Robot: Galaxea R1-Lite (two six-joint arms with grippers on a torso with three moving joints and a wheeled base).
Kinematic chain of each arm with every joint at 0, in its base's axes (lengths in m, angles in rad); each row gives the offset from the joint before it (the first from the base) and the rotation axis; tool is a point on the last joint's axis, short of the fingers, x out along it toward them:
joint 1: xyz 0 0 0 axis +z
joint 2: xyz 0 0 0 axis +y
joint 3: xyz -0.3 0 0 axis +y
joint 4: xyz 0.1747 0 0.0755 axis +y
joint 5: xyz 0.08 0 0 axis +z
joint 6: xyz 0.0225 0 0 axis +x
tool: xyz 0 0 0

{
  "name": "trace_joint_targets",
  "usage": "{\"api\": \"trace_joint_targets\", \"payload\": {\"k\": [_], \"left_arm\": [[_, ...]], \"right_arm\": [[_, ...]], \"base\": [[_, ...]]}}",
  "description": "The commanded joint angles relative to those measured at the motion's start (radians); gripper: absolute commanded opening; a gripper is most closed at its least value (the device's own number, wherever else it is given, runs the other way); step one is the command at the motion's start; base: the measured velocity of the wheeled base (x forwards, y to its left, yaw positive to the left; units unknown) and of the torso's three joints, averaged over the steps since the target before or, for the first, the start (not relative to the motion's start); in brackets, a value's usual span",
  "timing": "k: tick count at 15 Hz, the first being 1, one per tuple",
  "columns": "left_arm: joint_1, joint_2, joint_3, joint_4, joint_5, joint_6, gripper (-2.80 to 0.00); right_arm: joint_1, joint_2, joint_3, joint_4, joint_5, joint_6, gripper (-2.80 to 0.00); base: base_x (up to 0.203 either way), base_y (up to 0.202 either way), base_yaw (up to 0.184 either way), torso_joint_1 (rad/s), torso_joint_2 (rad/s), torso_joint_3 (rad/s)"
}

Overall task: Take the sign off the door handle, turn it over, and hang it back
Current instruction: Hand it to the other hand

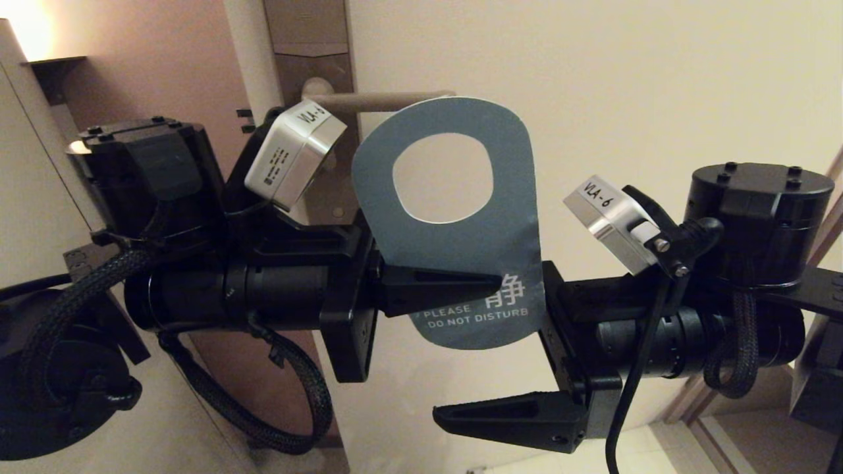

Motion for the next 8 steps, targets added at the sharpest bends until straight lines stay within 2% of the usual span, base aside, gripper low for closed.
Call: {"api": "trace_joint_targets", "payload": {"k": [1,8], "left_arm": [[-0.002,-0.017,0.012,-0.002,-0.005,-0.001,-2.8],[-0.002,-0.034,0.033,0.0,-0.005,-0.001,-2.8]], "right_arm": [[-0.001,0.002,-0.001,-0.004,0.005,-0.001,0.0],[-0.004,0.001,0.002,-0.004,0.005,-0.001,0.0]], "base": [[0.0,0.0,0.0,0.0,0.0,0.0],[0.0,0.0,0.0,0.0,0.0,0.0]]}}
